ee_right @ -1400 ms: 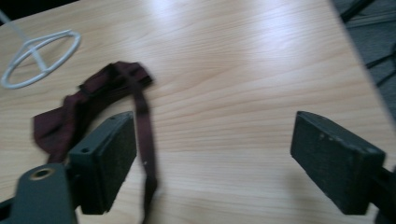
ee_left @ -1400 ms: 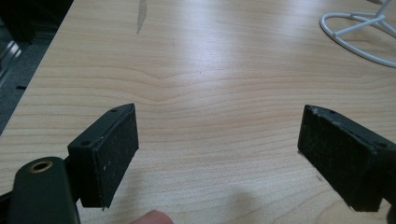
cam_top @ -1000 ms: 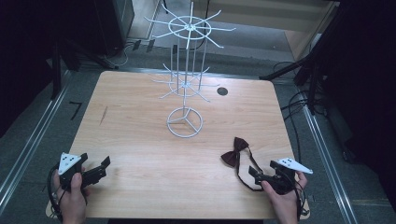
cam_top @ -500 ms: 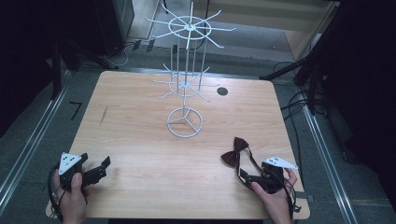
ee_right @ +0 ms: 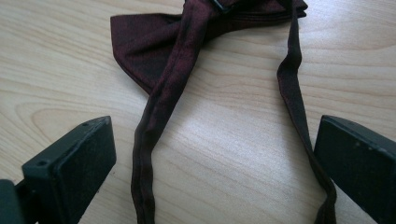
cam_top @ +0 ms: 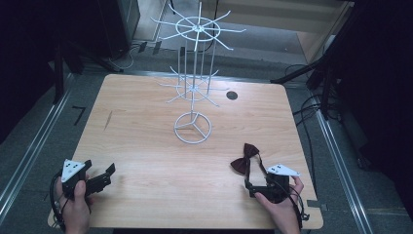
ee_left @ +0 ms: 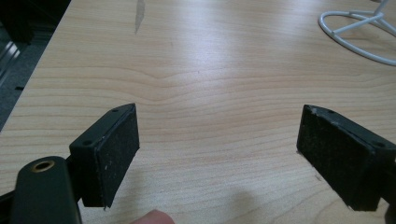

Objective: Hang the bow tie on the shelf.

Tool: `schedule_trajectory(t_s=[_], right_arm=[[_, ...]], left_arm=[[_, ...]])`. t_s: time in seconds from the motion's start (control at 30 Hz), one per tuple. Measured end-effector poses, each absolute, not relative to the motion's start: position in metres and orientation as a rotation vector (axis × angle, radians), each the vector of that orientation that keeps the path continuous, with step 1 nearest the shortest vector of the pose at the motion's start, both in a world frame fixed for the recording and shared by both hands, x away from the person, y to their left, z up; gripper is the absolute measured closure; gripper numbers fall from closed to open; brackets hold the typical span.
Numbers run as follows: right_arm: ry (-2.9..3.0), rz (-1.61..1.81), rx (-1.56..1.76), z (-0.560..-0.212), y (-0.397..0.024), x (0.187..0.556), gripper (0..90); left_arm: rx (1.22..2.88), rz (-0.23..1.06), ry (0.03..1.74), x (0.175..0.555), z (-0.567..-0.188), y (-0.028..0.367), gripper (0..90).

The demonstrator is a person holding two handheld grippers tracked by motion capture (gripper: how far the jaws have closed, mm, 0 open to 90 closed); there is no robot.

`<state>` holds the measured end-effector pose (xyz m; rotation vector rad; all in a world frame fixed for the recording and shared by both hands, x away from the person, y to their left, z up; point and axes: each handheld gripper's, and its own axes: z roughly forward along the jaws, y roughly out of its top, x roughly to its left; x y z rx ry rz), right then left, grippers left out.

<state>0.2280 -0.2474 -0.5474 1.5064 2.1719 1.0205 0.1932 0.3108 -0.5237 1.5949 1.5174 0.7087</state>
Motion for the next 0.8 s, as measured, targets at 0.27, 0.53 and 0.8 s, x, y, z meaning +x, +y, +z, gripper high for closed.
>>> schedule_trajectory(t_s=[0.27,0.53,0.8], right_arm=[[2.158,0.912,1.463,-0.548,-0.242,0.227,3.5],[2.122,0.913,1.486,-0.546,-0.247,0.227,15.3],[2.086,0.912,1.509,-0.544,-0.254,0.227,31.0]], left_arm=[[1.598,0.71,1.517,0.193,-0.524,0.311,13.9],[1.596,0.71,1.518,0.193,-0.524,0.311,13.9],[1.597,0.711,1.518,0.193,-0.524,0.311,13.9]])
